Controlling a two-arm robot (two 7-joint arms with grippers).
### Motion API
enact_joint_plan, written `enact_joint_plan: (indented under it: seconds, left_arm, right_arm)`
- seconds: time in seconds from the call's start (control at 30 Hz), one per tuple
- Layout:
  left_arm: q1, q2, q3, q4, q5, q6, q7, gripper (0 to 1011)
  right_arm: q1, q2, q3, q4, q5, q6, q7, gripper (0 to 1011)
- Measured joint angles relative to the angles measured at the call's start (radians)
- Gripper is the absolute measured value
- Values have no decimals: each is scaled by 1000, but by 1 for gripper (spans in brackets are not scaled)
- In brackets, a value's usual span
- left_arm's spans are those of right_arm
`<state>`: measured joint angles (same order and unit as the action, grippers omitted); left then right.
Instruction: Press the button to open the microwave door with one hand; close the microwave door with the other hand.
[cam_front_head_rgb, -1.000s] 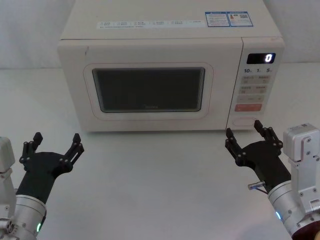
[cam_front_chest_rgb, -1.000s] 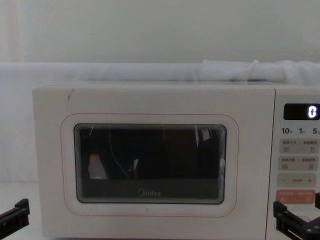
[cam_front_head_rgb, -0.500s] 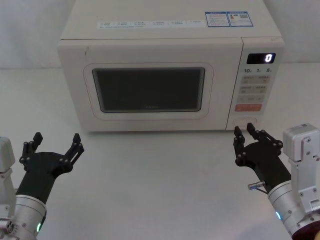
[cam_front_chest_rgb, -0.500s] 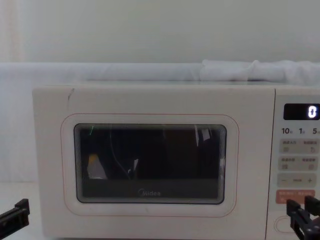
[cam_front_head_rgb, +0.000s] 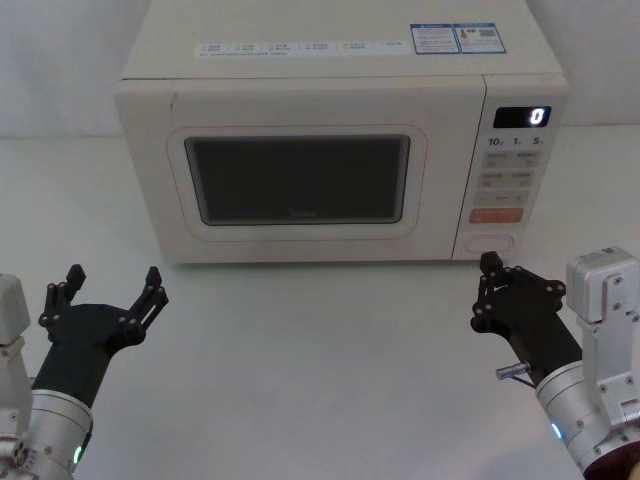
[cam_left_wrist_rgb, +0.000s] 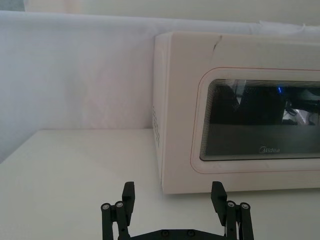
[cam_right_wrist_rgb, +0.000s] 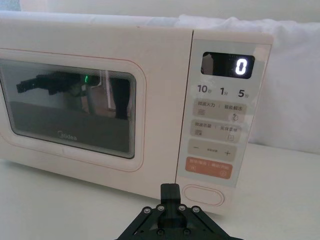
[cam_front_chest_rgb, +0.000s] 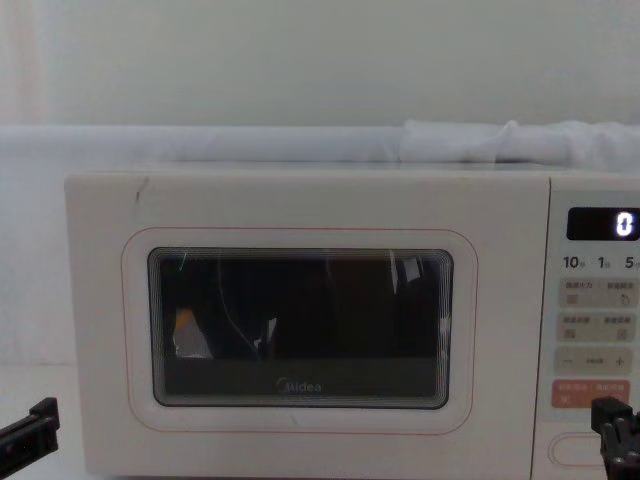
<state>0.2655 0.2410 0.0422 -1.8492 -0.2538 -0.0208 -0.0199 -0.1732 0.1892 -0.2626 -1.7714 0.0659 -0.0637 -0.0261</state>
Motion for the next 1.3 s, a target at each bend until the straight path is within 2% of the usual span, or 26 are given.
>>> enact_joint_plan:
  seconds: [0.13,0.43,0.77,0.97,1.3]
  left_arm:
    - [0,0,0,0,0,0,0,1001]
    - [0,0,0,0,0,0,0,1001]
    - [0,0,0,0,0,0,0,1001]
    - [0,0,0,0,0,0,0,1001]
    - [0,0,0,0,0,0,0,1001]
  right_arm:
    - [0,-1,2,0,-1,0,1,0]
    - [-4,-14,44,-1,-1,-2,34,0]
    - [6,-11,95,36,33,44,101,0]
    - [37,-17,125,63,65,79,149,0]
    - [106,-26,125,131,105,124,196,0]
